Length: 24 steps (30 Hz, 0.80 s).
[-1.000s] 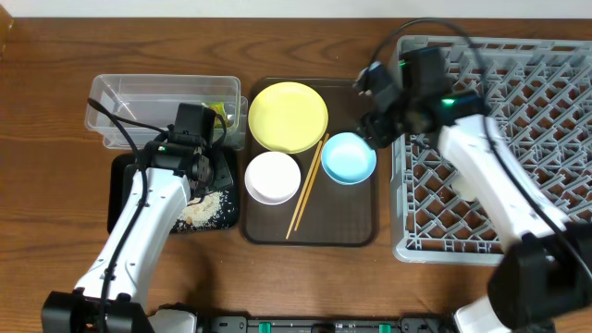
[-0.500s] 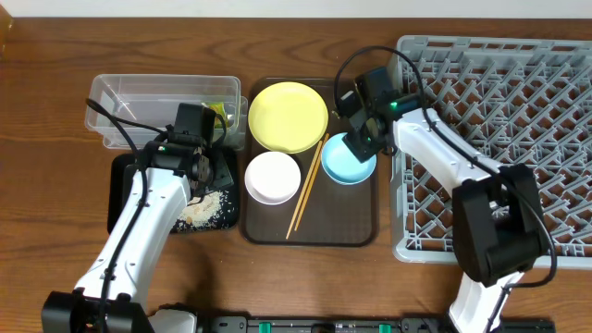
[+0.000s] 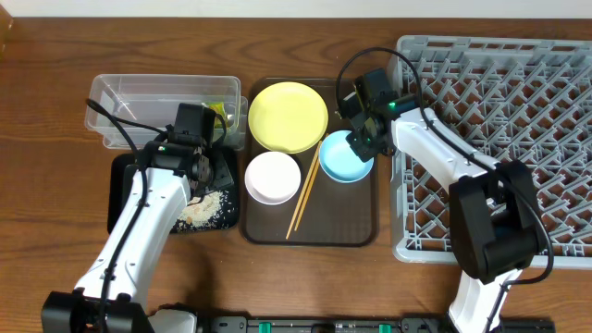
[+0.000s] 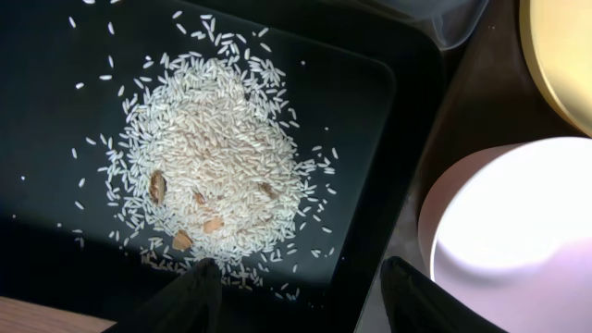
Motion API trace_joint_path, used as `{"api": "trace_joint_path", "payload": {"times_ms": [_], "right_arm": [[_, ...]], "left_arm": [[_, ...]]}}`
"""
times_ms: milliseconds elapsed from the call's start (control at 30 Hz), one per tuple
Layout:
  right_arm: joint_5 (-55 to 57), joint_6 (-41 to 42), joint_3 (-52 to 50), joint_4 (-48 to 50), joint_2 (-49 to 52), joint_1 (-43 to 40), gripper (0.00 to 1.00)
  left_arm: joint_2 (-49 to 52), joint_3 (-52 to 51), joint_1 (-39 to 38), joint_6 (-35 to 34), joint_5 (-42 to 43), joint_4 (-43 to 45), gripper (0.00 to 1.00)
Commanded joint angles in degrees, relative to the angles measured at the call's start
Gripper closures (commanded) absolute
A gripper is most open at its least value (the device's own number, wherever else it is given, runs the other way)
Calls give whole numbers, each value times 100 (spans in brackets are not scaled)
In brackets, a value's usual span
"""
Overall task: Sort waste into correct bins and load items into the dishwasher rack
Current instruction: 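Move the right gripper to the light-blue bowl and grasp it, then lift the light-blue bowl and set it upright at the rack's back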
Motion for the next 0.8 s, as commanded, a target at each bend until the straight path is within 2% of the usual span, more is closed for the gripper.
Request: {"api": "trace_joint_path", "payload": {"times_ms": [0, 167, 333, 500, 633, 767], "right_arm": [[435, 103, 66, 24, -501, -63, 99], [975, 101, 140, 323, -1456, -247, 99], [2140, 96, 140, 938, -2109, -522, 99], [3869, -98, 138, 1729, -2096, -813, 99], [4424, -632, 138, 2597, -1932, -1027, 99], [4494, -1274, 138, 3425, -1617, -1202, 99]], "left_arm": [[-55, 46, 4, -31, -109, -20, 41], [-55, 46, 4, -28, -109, -20, 37], [-55, 46, 4, -28, -109, -15, 37], [-52, 46, 4, -28, -111, -11, 37], [-52, 46, 4, -28, -109, -13, 37], [-52, 46, 4, -28, -109, 20, 36]]}}
